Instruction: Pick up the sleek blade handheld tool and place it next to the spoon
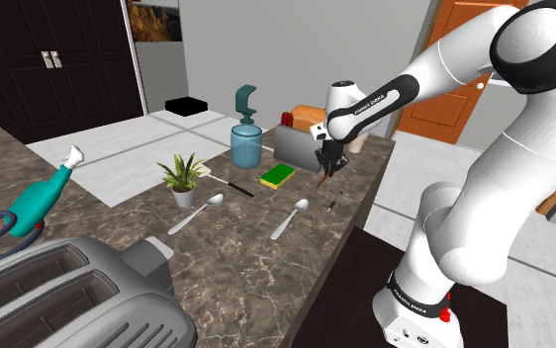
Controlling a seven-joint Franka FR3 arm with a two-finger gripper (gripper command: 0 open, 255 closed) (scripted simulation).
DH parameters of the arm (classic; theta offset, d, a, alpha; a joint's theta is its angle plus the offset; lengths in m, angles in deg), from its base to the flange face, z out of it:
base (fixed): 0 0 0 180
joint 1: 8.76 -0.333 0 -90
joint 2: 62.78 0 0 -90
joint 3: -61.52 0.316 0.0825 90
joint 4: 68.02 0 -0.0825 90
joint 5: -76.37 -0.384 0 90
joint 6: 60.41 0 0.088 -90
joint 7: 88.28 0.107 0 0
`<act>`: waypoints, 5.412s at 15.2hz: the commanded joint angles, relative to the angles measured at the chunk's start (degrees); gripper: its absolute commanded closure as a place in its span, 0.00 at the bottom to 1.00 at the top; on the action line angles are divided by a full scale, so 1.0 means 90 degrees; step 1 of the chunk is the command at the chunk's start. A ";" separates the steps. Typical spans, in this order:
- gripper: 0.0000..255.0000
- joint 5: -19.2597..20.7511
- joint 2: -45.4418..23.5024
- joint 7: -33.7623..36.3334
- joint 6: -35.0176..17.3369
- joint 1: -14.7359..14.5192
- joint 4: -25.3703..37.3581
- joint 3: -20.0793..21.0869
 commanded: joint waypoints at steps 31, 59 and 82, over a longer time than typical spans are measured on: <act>1.00 -0.0157 0.1897 0.1931 0.2497 -0.0211 0.0117 0.2327; 1.00 -0.1796 0.0137 0.5166 0.2313 -0.1989 0.0997 0.4765; 1.00 -0.1706 -0.0578 0.5327 0.0913 -0.1959 0.0305 0.4715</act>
